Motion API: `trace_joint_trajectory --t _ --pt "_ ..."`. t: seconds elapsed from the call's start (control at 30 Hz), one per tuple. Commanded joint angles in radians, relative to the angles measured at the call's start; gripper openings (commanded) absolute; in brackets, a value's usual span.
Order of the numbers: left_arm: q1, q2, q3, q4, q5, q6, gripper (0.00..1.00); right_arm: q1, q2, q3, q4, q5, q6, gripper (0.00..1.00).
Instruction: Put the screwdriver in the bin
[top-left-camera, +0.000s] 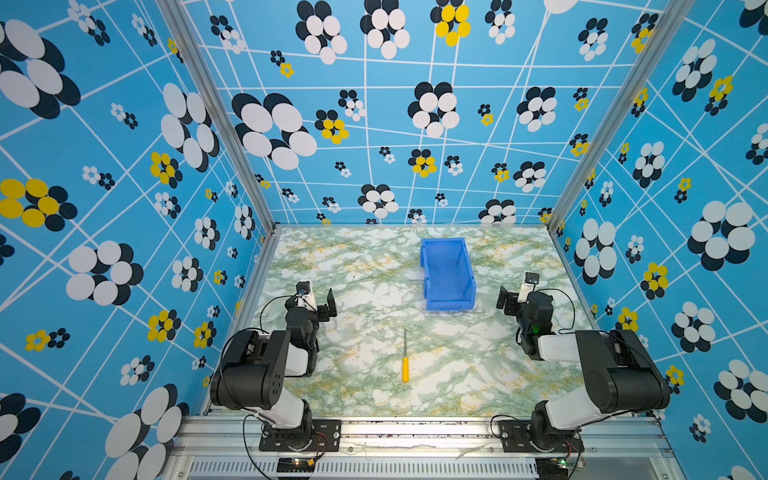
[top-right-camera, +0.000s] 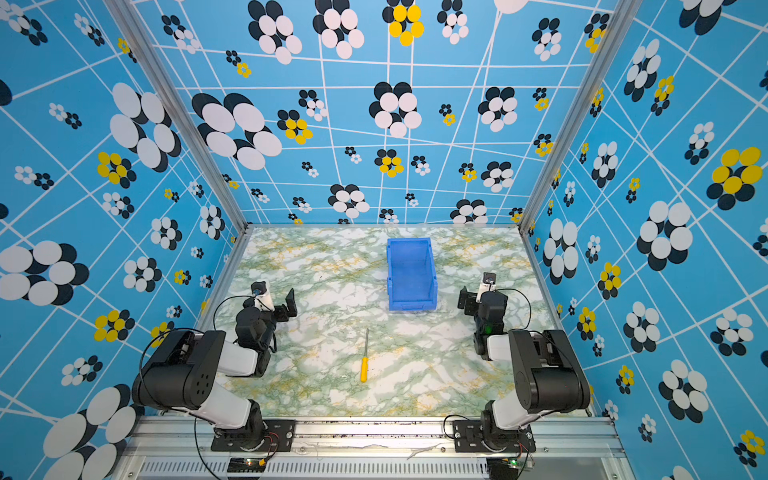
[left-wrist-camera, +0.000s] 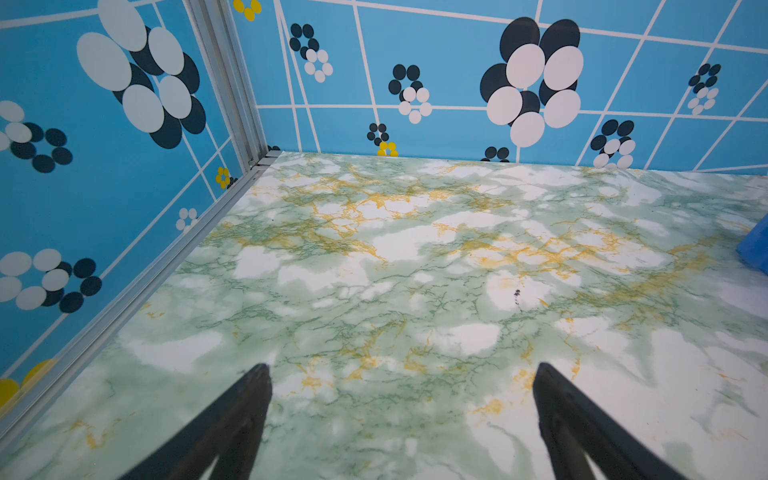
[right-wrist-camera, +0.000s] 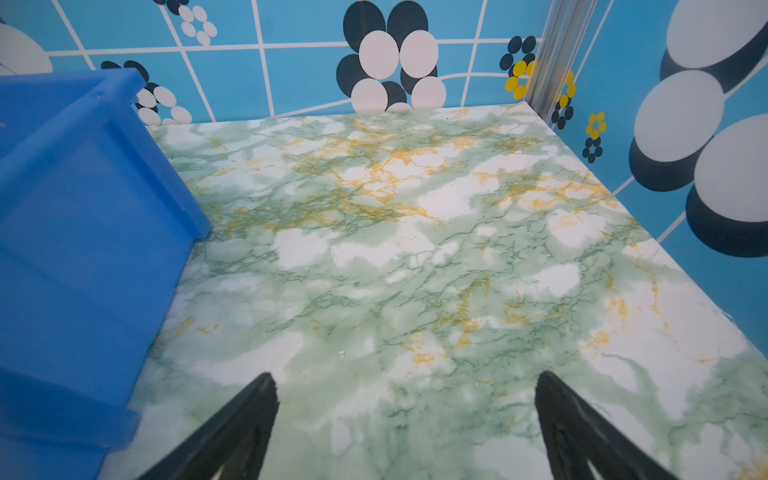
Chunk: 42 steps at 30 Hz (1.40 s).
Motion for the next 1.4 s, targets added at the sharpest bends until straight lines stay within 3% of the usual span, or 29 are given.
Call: trace_joint_trajectory --t 0.0,0.43,0.7,0.93,1.07,1.13,1.2,1.37 --pt "-0.005 0.012 -0.009 0.026 0.001 0.010 0.99 0.007 0.000 0.018 -0.007 -0.007 -0.007 0.99" --pt "-0.005 -0.003 0.030 -0.066 0.037 0.023 0.99 0.007 0.000 0.018 -0.008 -0.007 -0.005 0.99" --pt "-0.007 -0.076 0.057 -0.182 0.128 0.053 0.99 0.007 -0.053 0.040 -0.082 -0.002 -0.006 0.99" --pt "-0.009 -0.235 0.129 -0.492 0.161 0.037 0.99 0.008 -0.259 0.078 -0.395 -0.003 -0.022 0.99" --pt "-0.009 -0.285 0.189 -0.707 0.185 0.050 0.99 0.032 -0.406 0.146 -0.671 0.013 0.039 0.99" --pt "-0.009 -0.320 0.236 -0.847 0.229 0.090 0.99 0.047 -0.474 0.208 -0.836 0.021 0.101 0.99" --pt "-0.010 -0.335 0.312 -1.033 0.258 0.131 0.99 0.048 -0.535 0.275 -1.019 0.046 0.263 0.99" --pt "-0.012 -0.394 0.459 -1.363 0.283 0.204 0.99 0.048 -0.692 0.323 -1.193 -0.167 0.444 0.99"
